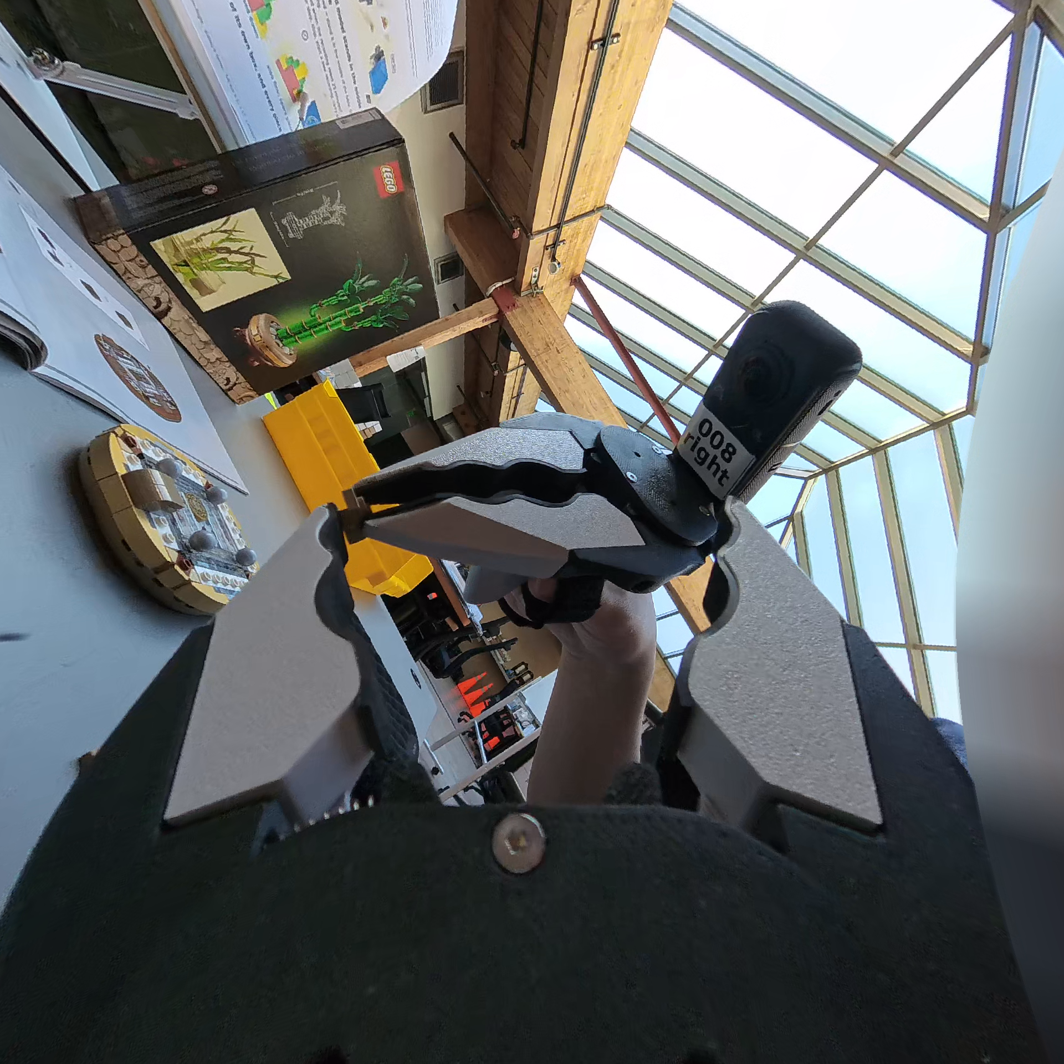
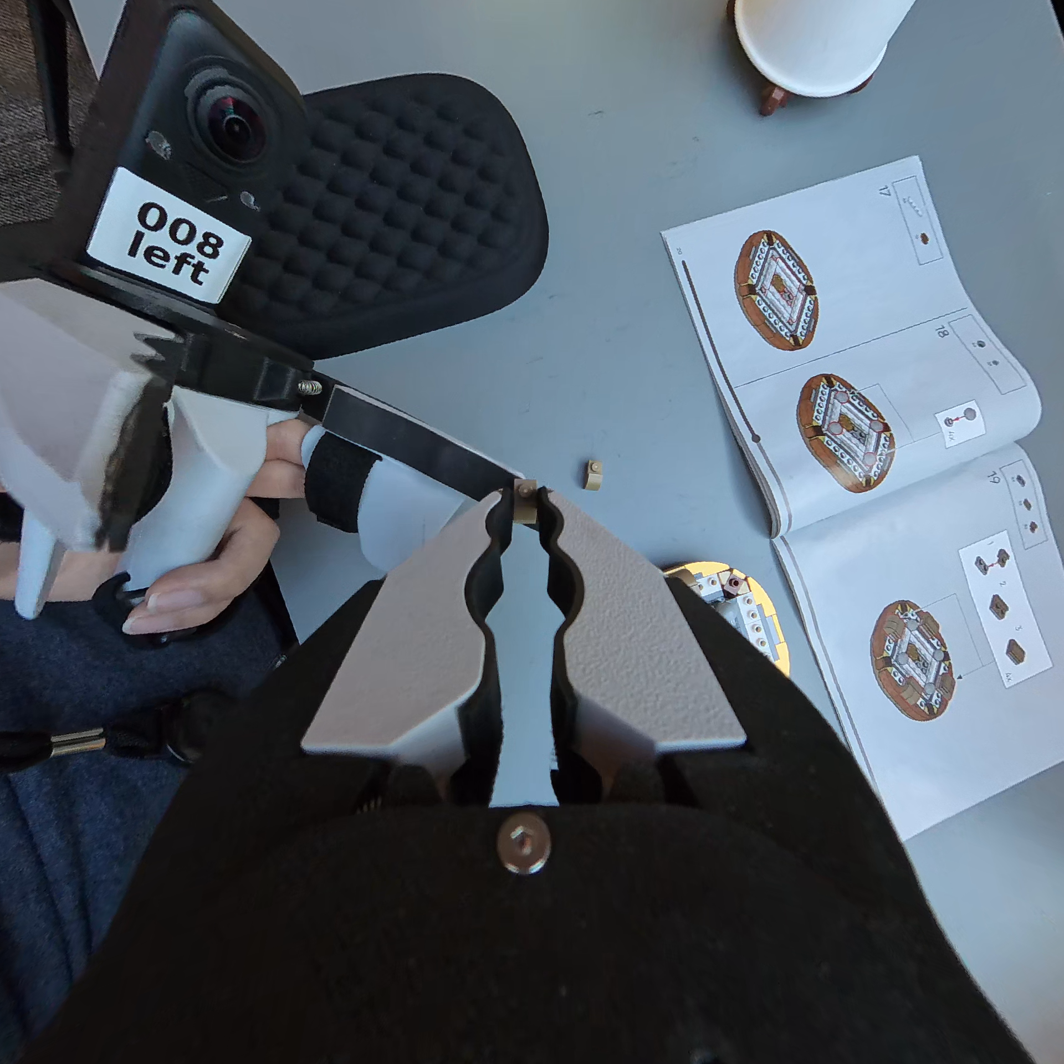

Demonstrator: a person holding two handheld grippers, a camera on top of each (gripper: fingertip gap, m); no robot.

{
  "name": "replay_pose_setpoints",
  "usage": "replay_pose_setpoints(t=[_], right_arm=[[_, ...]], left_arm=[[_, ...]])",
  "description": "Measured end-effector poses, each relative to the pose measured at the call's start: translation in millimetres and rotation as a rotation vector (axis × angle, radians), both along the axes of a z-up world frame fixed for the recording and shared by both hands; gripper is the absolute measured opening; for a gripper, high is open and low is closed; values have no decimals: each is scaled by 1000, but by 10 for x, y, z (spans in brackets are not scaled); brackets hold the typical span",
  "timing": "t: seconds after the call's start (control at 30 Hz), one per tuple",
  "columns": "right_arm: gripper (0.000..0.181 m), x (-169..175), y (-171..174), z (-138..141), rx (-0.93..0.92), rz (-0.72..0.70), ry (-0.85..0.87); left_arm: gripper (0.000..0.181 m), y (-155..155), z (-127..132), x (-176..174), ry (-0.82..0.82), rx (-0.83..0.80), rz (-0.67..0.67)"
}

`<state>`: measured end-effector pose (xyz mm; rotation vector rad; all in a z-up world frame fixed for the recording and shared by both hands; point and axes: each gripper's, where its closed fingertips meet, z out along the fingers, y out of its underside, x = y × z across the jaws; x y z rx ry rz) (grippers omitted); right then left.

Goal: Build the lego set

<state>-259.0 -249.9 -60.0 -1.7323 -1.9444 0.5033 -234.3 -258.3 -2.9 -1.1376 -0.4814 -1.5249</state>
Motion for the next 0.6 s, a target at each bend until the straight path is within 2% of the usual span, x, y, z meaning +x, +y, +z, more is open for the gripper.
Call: replay_pose_setpoints(t=[0.03, 0.3, 0.4, 0.5, 0.6], right_arm=[[7, -5, -3, 4, -4, 1, 4], [7, -40, 10, 89, -47, -3, 87], [7, -12, 78, 147, -77, -36, 140], [7, 155, 147, 5, -104, -72, 98], [7, 401, 71, -367, -168, -71, -39]], left_arm=[[124, -2, -1, -2, 4, 2, 2], [121, -61, -136, -85, 44, -24, 7], [116, -174, -193, -294, 103, -33, 52], [110, -316, -183, -499, 296, -31, 129], [105, -399, -229, -601, 569, -52, 186]])
